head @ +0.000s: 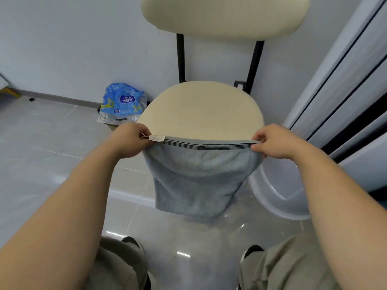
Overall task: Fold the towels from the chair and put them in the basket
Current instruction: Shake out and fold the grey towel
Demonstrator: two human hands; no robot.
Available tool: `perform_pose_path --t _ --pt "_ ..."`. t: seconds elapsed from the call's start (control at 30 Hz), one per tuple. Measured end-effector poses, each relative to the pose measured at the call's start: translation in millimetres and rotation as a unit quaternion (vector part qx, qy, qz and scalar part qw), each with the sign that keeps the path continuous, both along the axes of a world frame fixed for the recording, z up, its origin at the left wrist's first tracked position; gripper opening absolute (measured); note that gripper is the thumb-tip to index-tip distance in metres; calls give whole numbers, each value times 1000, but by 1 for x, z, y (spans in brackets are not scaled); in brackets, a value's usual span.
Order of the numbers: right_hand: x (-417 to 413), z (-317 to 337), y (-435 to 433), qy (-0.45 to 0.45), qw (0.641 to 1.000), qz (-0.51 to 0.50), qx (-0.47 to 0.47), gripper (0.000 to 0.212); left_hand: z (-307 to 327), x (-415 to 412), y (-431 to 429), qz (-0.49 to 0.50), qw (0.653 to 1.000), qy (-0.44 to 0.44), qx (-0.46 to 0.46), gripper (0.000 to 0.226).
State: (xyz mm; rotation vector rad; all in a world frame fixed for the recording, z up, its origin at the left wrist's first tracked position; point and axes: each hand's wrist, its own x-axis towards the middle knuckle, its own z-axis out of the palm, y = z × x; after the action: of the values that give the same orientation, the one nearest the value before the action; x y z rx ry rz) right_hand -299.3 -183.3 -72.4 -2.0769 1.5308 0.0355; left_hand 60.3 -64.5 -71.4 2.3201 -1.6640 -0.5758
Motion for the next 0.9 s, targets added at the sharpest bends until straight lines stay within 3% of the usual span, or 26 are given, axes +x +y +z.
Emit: perform_pose_path --t 0.13,0.27,0.43,0.53,0.6,0.67,0.73,0.83,0.9 --pt "6 9 -8 -34 998 -9 60 4 5 7 -15 14 995 73 65 4" --pt "15 14 -8 -117 985 -84 98 13 12 10 -17 36 987 138 79 5" --pt "13 32 3 -205 949 -126 206 9 31 10 -4 40 929 328 168 7" --pt "6 45 10 -199 936 -91 276 11 40 14 6 25 922 308 233 9" --pt "7 54 13 -206 937 -103 261 6 47 12 7 47 931 283 227 5" --pt "11 67 15 -234 944 -140 188 7 59 6 5 89 954 245 144 15" --pt "19 83 17 -286 941 -165 81 9 75 -2 -1 125 963 238 -30 13" --pt "30 107 17 -476 861 -159 -85 9 110 -17 -7 98 900 216 -365 10" --pt "32 118 18 -495 819 -126 -264 6 129 -28 -7 42 850 158 -501 15"
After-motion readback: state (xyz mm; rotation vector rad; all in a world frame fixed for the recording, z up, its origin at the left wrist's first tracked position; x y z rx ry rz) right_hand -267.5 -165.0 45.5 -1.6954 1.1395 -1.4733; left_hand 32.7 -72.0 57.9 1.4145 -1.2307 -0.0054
